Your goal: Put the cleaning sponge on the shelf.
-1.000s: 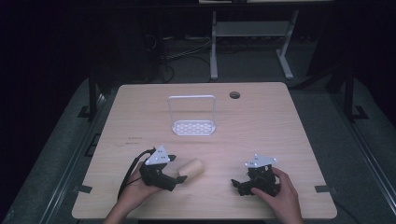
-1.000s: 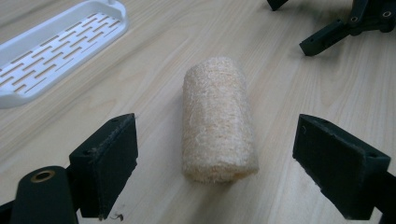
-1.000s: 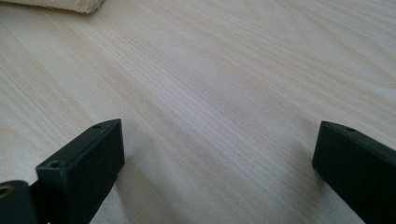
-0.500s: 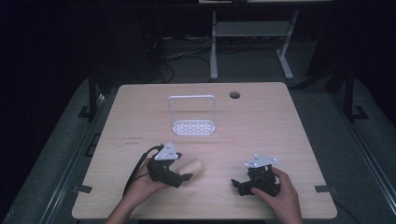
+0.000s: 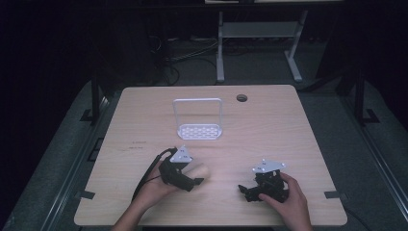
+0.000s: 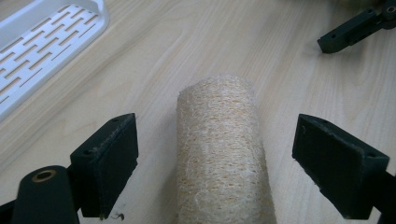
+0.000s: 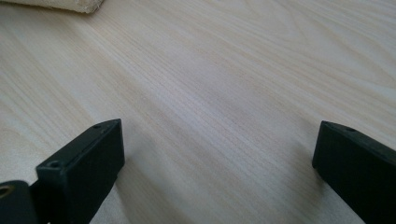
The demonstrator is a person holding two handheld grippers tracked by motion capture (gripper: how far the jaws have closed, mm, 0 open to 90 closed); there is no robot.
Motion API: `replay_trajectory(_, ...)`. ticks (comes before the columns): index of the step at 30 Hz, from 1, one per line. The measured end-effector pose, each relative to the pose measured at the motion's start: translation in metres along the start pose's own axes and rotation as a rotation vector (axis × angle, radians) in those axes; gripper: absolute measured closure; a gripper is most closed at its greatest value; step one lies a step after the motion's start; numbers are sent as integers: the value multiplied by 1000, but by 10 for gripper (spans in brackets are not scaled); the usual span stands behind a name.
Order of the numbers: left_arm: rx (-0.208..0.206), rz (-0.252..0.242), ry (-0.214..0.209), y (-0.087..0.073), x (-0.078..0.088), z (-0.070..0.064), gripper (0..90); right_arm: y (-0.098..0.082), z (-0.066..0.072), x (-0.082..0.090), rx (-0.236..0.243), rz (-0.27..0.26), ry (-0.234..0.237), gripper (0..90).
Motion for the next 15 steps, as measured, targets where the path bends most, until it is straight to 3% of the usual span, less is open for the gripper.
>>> replay_trajectory(15, -31, 84, 0, -6, -14, -4, 143, 0, 0, 0, 0, 0, 0, 18)
Point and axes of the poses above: each handheld gripper's, and its own axes: x roughly backward along the jaws, y roughly out of its top, z roughly to its left, the point moved 2 cm from there along -x, roughly forward along the jaws, and after that the axes turned 15 degrees about -z, right-handed, at the moved point
